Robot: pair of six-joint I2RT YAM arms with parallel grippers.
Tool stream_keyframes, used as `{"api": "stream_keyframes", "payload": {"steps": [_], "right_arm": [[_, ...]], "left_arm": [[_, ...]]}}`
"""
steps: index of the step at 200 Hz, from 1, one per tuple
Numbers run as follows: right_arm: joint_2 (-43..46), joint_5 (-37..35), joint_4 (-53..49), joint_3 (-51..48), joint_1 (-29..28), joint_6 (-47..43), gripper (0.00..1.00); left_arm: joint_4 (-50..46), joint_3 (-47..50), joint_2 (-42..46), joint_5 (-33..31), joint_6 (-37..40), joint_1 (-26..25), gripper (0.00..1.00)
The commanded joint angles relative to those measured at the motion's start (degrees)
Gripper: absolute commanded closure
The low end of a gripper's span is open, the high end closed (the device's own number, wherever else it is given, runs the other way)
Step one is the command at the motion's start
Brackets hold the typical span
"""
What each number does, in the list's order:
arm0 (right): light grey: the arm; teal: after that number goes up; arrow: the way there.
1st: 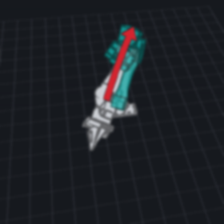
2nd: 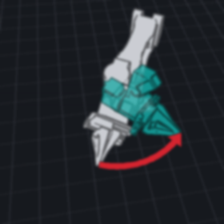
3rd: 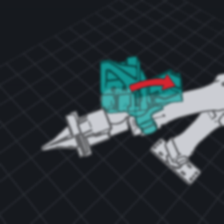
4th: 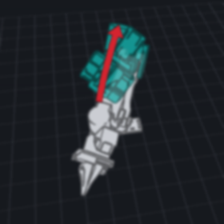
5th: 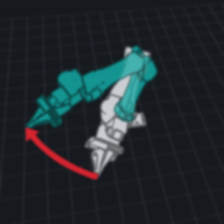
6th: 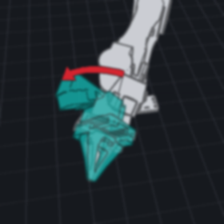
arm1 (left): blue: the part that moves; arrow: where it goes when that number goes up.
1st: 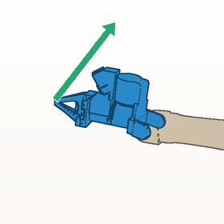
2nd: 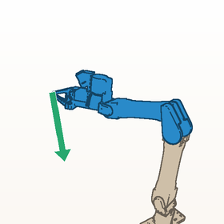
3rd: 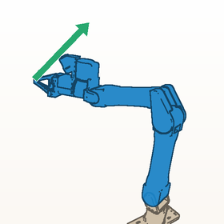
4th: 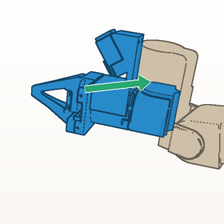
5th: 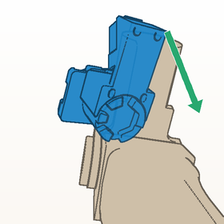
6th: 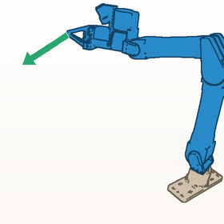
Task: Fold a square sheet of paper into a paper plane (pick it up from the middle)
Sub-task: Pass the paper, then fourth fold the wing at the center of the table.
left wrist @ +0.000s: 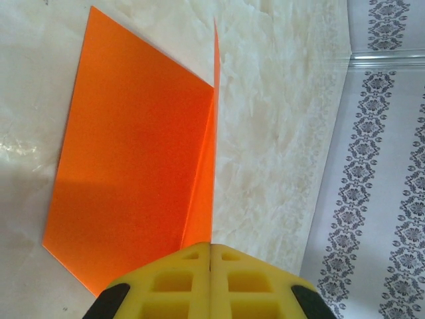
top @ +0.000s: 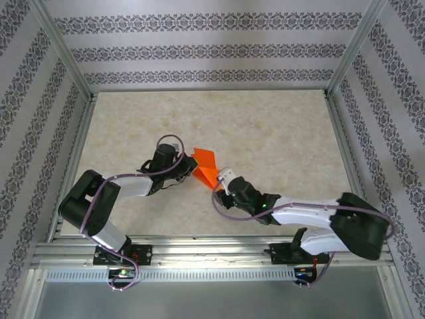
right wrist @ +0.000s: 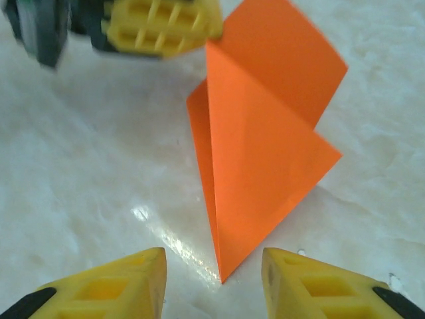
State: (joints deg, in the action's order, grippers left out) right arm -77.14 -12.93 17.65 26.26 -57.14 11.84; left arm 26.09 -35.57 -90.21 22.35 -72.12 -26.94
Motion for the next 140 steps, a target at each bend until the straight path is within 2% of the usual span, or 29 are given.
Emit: {"api": "stream_keyframes", "payload": {"steps": [1,14,50,140], "right_arm": [[-5.2,-8.4,9.8,2.0,-2.7,-8.0,0.57],[-9.2,-8.4,15.5,2.0,-3.1,-11.0,0.58],[-17.0,-13.4,17.1,4.9,-3.5,-14.1,0.61],[-22.9,-15.3,20.8,6.1,-2.7,-10.3,0.66]], "left_arm": [[-2.0,0.8,2.2,-2.0,-2.0,-0.6,1.0],[-2.0,1.1,2.6,-2.1,-2.3,-0.7,1.0],[-2.1,1.3,3.4,-2.0,-2.5,-0.7,1.0],[-2.8,1.9,4.0,-1.8,-2.6,-0.7,1.0]]}}
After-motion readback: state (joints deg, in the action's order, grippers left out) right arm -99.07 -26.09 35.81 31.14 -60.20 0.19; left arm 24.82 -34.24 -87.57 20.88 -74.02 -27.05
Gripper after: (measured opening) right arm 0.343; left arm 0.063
